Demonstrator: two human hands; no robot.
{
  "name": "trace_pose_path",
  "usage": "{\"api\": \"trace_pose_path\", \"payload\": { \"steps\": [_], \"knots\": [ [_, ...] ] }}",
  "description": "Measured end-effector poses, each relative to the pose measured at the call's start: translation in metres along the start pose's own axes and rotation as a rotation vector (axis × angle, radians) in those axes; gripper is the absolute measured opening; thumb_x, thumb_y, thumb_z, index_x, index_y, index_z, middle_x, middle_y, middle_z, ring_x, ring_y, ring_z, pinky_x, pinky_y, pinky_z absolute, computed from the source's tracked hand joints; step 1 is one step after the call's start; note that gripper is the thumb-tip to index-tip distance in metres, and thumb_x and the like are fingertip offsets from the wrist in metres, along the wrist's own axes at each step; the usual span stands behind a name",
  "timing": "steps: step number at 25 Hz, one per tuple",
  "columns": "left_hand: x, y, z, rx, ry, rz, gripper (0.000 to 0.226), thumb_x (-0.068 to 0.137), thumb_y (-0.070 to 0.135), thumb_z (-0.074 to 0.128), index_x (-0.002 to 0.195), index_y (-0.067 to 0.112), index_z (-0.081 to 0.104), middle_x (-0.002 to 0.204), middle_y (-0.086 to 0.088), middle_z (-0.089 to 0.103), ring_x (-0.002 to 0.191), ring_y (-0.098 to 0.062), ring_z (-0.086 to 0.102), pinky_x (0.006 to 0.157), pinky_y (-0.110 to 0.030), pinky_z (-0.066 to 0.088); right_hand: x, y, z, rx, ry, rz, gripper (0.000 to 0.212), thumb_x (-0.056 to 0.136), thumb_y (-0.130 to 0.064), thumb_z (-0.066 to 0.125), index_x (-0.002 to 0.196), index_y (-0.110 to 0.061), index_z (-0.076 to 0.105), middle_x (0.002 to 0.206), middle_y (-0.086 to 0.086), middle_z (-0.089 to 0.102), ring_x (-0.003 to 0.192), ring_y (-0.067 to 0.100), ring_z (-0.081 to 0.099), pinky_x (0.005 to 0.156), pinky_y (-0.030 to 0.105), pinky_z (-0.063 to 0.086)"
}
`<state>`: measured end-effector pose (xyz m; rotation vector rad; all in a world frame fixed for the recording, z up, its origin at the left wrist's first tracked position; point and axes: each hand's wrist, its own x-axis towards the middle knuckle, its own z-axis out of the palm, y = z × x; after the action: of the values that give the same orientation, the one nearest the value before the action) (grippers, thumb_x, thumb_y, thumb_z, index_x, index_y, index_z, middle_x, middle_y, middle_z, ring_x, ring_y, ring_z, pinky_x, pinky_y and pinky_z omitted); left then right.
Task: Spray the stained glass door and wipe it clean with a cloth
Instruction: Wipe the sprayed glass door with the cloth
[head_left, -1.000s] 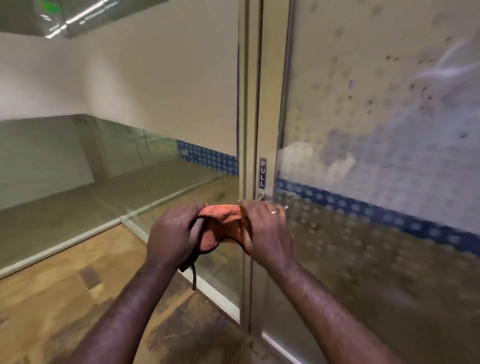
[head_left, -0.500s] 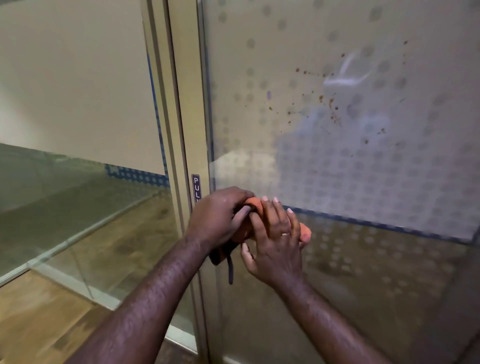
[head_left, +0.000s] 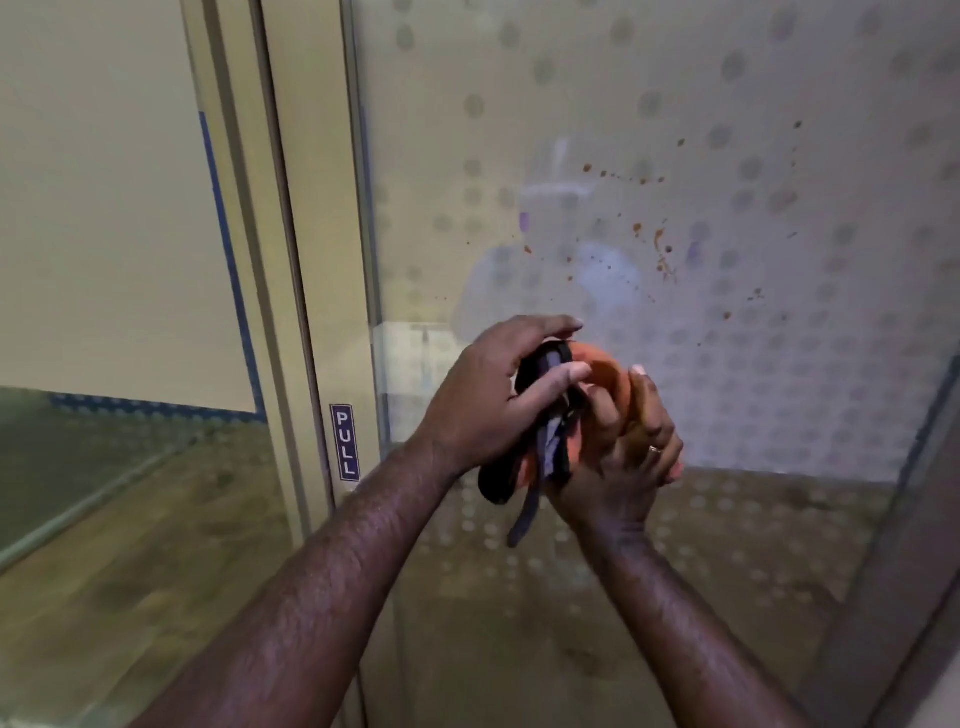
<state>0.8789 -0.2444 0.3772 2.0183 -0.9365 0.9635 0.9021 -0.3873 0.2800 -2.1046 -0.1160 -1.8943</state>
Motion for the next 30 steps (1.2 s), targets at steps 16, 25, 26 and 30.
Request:
{"api": "trace_pose_path", "payload": {
  "steps": [16, 25, 26, 30],
  "knots": [
    [-0.007, -0.196, -0.013, 0.680, 0.226, -0.030, 0.060, 0.099, 0.023, 0.053, 0.154, 0.017, 0.029, 0.163, -0.011, 0.028, 0.153, -0.030, 0.018, 0.122, -0.048, 0.018, -0.014, 0.018, 0.112, -0.078, -0.341, -0.024, 0.100, 0.069, -0.015, 0.071, 0.153, -0.030, 0.018, 0.161, 0.011, 0.006, 0.148, 0.037, 0.009, 0.116, 0.057, 0.015],
    [0.005, -0.236, -0.018, 0.711, 0.286, 0.043, 0.069, 0.101, 0.026, 0.050, 0.158, 0.027, 0.011, 0.165, -0.010, 0.019, 0.155, -0.017, -0.003, 0.126, -0.043, 0.003, -0.048, 0.013, 0.130, -0.108, -0.382, -0.166, 0.086, 0.077, -0.065, 0.053, 0.150, -0.027, 0.028, 0.160, 0.009, 0.018, 0.147, 0.039, 0.014, 0.113, 0.064, 0.011],
    [0.006, -0.239, -0.018, 0.694, 0.293, 0.058, 0.069, 0.101, 0.026, 0.051, 0.158, 0.027, 0.011, 0.165, -0.012, 0.019, 0.155, -0.017, -0.004, 0.126, -0.044, 0.003, -0.052, 0.014, 0.130, -0.122, -0.383, -0.199, 0.084, 0.077, -0.056, 0.057, 0.150, -0.028, 0.029, 0.161, 0.007, 0.017, 0.146, 0.038, 0.015, 0.112, 0.064, 0.014],
    [0.015, -0.246, -0.020, 0.690, 0.298, 0.187, 0.068, 0.102, 0.027, 0.050, 0.158, 0.025, 0.012, 0.162, -0.014, 0.025, 0.155, -0.017, -0.002, 0.126, -0.046, 0.003, -0.056, 0.031, 0.127, -0.200, -0.311, -0.343, 0.077, 0.075, -0.020, 0.063, 0.147, -0.029, 0.037, 0.159, 0.004, 0.022, 0.143, 0.037, 0.025, 0.109, 0.062, 0.024]
  ]
}}
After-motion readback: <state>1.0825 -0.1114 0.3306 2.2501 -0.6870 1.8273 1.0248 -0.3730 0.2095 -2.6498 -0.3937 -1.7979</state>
